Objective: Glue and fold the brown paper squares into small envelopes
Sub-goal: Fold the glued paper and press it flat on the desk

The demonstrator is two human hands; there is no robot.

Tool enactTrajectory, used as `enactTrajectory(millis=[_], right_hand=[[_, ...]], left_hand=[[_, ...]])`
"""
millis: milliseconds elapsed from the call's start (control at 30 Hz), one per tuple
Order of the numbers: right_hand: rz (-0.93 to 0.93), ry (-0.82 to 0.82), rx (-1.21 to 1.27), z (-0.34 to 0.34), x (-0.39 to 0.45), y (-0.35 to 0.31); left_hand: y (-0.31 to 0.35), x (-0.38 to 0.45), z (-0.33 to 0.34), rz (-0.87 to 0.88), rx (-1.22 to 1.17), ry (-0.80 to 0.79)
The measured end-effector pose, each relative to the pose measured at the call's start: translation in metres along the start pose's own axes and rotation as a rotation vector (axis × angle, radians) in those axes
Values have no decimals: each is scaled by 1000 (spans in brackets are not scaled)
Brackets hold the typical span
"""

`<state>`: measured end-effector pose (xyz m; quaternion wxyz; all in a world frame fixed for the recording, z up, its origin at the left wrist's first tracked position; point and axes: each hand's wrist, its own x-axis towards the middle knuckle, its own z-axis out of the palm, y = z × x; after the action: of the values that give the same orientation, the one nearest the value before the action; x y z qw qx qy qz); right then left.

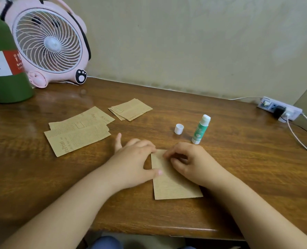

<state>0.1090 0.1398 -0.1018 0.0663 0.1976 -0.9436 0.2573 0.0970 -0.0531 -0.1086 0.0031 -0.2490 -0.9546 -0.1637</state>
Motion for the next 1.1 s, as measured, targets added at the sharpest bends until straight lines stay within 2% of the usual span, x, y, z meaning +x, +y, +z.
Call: enactTrajectory(millis=[167,333,467,567,633,733,800,1000,1100], right_hand=[[57,113,-152,23,23,-15],[72,120,-196,25,24,-12],[163,169,-232,6,1,11],[181,130,-269,-4,-3,15],[132,104,-295,-2,5,6],[-30,43,-212,14,19,-15],[-63,22,-171,23,24,-22],[91,116,-200,5,3,7],[128,102,-250,-2,0,11]], left_hand=[[-6,1,8,-33,64,2],[-8,-3,13,-39,79,38],[-8,-2,16,-48,95,41],[-6,-2,18,-74,70,31],[-6,-2,18,-94,45,34],[-6,-3,17,-110,34,41],[-6,-4,17,-117,36,40],[-7,-5,16,-120,55,28],[-6,-5,16,-122,46,28]])
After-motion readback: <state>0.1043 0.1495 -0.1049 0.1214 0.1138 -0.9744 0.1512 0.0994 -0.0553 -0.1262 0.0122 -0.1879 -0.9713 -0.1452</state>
